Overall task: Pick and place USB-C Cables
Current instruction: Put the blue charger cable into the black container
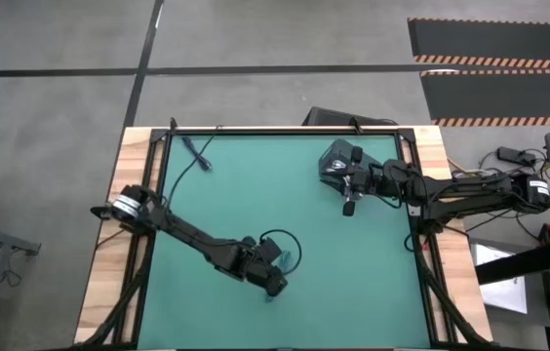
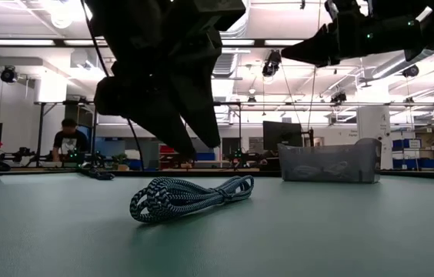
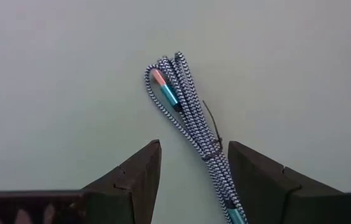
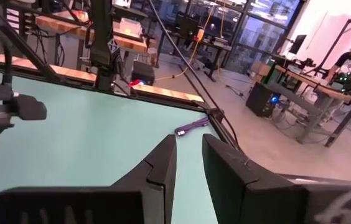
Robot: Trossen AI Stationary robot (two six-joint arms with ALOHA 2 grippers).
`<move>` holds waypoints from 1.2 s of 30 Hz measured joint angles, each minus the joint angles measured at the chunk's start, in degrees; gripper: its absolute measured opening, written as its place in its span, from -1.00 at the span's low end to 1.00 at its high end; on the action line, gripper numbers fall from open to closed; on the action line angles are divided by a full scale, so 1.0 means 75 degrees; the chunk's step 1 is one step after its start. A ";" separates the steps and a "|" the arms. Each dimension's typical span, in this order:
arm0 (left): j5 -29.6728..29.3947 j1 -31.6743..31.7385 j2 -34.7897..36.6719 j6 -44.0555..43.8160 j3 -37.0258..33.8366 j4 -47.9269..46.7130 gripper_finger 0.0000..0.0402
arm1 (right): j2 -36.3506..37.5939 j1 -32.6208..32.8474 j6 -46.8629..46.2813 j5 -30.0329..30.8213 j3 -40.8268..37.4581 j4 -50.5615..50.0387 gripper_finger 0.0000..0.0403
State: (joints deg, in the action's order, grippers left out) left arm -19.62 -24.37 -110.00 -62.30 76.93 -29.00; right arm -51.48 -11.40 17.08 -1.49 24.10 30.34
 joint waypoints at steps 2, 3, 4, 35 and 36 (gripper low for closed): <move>-0.0067 -0.0032 -0.0048 -0.0042 0.0022 0.0013 -0.15 | 0.0000 0.0000 -0.0084 0.0000 0.0000 -0.0007 -0.66; -0.0099 -0.0054 -0.0063 -0.0052 0.0015 0.0004 -0.15 | 0.0000 0.0000 -0.0105 -0.0001 0.0000 -0.0015 -0.66; -0.0173 -0.0072 -0.0067 -0.0057 0.0004 0.0003 -0.15 | 0.0000 0.0000 -0.0124 -0.0001 0.0000 -0.0015 -0.66; -0.0809 -0.0225 -0.1159 -0.0039 0.0212 0.0797 -0.15 | -0.0006 0.0000 -0.0199 -0.0004 0.0000 -0.0404 -0.66; -0.0822 -0.0225 -0.1172 -0.0039 0.0212 0.0793 -0.15 | -0.0006 0.0001 -0.0199 -0.0004 0.0000 -0.0404 -0.66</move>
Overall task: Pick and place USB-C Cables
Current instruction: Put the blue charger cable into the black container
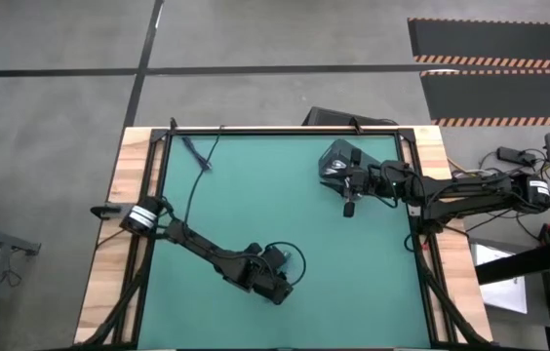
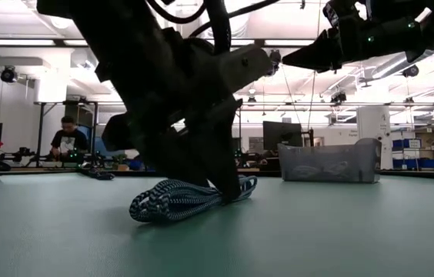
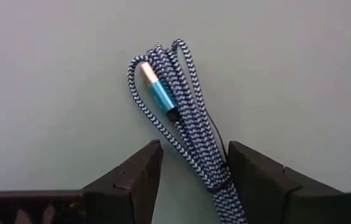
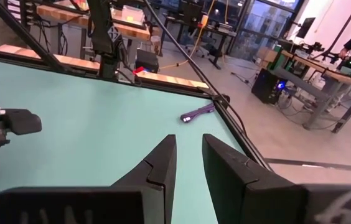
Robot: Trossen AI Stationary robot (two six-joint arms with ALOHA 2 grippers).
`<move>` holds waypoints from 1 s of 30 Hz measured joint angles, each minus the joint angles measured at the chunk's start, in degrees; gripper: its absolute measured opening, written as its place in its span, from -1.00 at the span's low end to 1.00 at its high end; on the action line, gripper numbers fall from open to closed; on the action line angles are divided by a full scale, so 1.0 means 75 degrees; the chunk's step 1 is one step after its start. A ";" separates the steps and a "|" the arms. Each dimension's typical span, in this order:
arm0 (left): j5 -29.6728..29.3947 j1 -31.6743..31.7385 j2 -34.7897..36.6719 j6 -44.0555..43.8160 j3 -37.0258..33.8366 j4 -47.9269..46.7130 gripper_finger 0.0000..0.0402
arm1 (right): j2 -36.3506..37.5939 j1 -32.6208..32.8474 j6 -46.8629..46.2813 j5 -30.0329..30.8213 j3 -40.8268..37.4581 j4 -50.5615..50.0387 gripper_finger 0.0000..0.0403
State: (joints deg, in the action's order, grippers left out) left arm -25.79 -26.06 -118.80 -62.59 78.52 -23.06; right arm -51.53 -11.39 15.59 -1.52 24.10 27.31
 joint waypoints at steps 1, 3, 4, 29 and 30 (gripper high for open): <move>-0.0007 0.0000 -0.0007 0.0000 0.0000 0.0001 -0.15 | 0.0000 0.0002 0.0000 0.0000 0.0000 -0.0003 -0.66; -0.0027 0.0000 -0.0043 -0.0003 0.0000 0.0000 -0.18 | 0.0000 0.0002 0.0000 0.0000 0.0000 0.0000 -0.66; -0.0049 -0.0003 -0.0065 -0.0003 0.0000 -0.0004 -0.20 | 0.0000 0.0001 0.0000 0.0000 0.0000 0.0000 -0.66; -0.0005 0.0122 0.0296 0.1076 -0.0044 -0.0079 -0.90 | 0.0000 -0.0001 0.0061 -0.0047 0.0000 0.0000 -0.66; -0.0057 0.0155 0.0421 0.1311 -0.0044 -0.0078 -0.90 | 0.0000 -0.0001 0.0061 -0.0061 0.0000 0.0000 -0.66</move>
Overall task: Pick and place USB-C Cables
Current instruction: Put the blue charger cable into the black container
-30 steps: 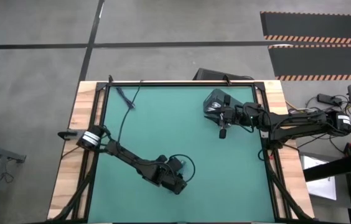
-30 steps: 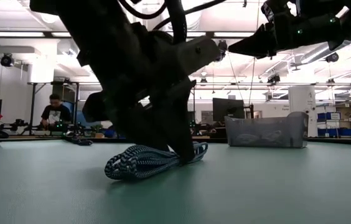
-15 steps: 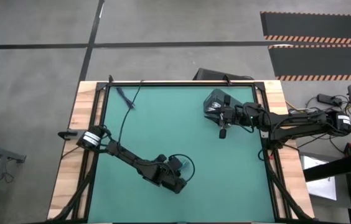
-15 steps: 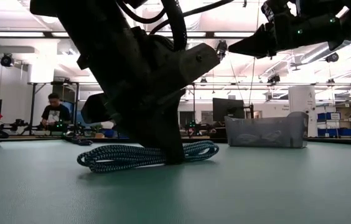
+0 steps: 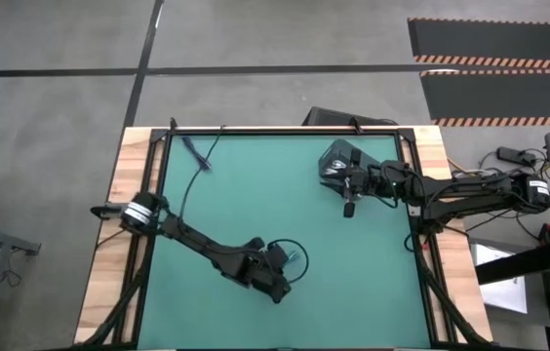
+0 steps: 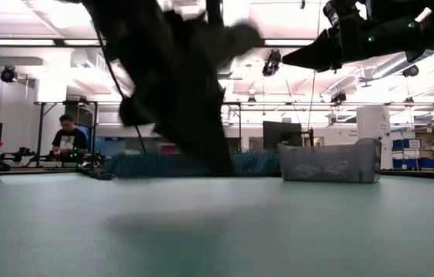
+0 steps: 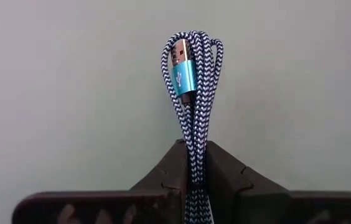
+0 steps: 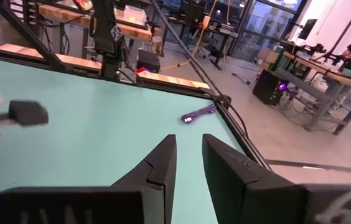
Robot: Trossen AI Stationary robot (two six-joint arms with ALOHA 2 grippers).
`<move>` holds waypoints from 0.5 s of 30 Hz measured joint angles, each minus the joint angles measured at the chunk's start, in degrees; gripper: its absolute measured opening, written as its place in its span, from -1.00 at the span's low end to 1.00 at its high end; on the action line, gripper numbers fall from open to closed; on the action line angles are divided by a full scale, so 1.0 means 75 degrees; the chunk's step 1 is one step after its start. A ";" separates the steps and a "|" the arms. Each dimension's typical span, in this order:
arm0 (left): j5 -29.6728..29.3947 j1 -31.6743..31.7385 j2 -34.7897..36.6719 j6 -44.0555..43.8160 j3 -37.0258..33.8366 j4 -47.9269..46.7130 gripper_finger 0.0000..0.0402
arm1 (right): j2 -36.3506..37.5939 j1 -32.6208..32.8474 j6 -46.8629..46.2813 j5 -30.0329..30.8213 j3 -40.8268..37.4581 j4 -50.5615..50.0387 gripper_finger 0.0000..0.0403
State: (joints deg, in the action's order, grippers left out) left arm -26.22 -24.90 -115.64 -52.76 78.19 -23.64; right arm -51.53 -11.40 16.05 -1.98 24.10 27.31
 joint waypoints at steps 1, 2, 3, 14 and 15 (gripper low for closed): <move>-0.0056 0.0048 0.0151 0.0255 0.0000 0.0011 -0.90 | 0.0000 0.0003 0.0000 -0.0007 0.0000 0.0003 -0.66; -0.0149 0.0094 0.0309 0.0507 0.0000 -0.0003 -0.90 | 0.0000 0.0003 0.0000 -0.0055 0.0000 0.0008 -0.66; -0.0266 0.0143 0.0450 0.0759 -0.0008 -0.0008 -0.90 | 0.0000 0.0003 0.0000 -0.0150 0.0000 0.0022 -0.66; -0.1144 0.0321 0.2551 0.4759 -0.1324 0.2385 -0.90 | 0.0000 0.0021 -0.0110 -0.1424 -0.0003 0.0451 -0.66; -0.1138 0.0324 0.2748 0.5182 -0.1566 0.2883 -0.90 | 0.0000 0.0047 -0.0116 -0.1446 0.0000 0.0500 -0.66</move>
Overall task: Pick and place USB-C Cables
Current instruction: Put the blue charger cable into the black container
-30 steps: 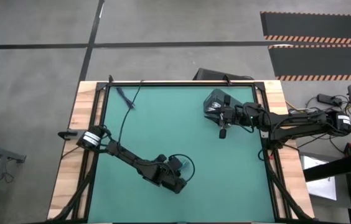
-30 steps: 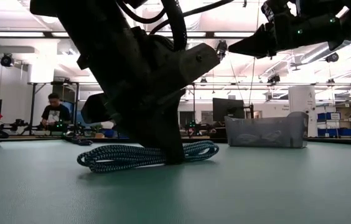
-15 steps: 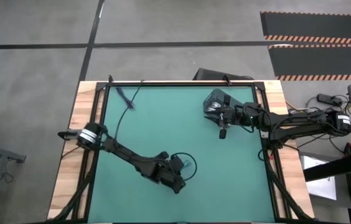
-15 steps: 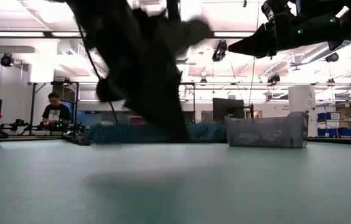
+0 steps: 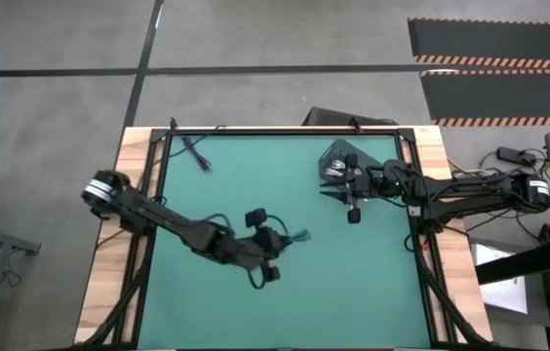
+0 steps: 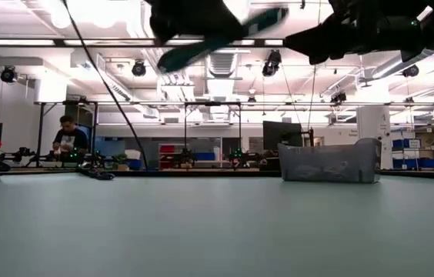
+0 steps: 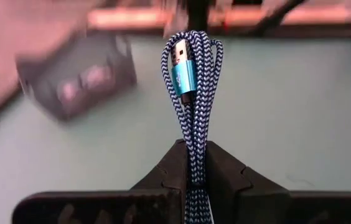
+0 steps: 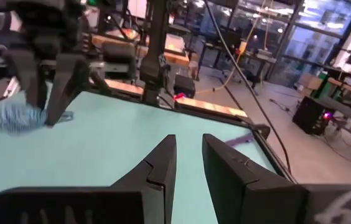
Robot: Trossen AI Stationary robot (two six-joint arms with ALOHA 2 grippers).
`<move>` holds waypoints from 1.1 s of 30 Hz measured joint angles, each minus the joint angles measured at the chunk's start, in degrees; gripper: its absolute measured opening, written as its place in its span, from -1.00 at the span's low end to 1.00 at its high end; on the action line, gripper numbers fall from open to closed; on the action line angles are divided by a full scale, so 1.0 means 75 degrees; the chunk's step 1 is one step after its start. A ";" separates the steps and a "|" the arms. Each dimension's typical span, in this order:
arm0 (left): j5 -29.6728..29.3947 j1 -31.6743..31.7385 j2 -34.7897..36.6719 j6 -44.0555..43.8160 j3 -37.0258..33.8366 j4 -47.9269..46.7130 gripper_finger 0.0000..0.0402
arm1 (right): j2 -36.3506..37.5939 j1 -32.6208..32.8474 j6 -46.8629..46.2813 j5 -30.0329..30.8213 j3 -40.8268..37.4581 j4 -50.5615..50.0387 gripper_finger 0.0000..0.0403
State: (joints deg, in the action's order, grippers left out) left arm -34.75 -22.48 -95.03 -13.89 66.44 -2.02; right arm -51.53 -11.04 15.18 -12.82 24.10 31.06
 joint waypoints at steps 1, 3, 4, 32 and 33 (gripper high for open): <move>0.0028 0.0005 0.0177 0.0418 -0.0242 0.0530 -0.90 | 0.0000 0.0016 0.0014 -0.0076 0.0000 -0.0001 -0.66; 0.0151 0.0008 0.0556 0.1160 -0.0766 0.1535 -0.90 | -0.0003 0.0105 0.0028 -0.0156 0.0000 0.0058 -0.66; 0.0202 0.0022 0.0716 0.1451 -0.1033 0.1994 -0.90 | -0.0003 0.0150 0.0016 -0.0163 0.0000 0.0099 -0.66; 0.2403 0.0504 0.1694 0.2987 -0.4189 0.8289 -0.90 | -0.2913 0.1533 0.0110 -0.0159 0.0785 0.3388 -0.66; 0.2403 0.0508 0.1694 0.2984 -0.4189 0.8298 -0.90 | -0.3056 0.1573 0.0118 -0.0160 0.0876 0.3389 -0.66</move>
State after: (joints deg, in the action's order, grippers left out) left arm -16.73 -18.67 -82.32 8.49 35.03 60.22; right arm -74.45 0.76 16.07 -14.02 30.67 56.48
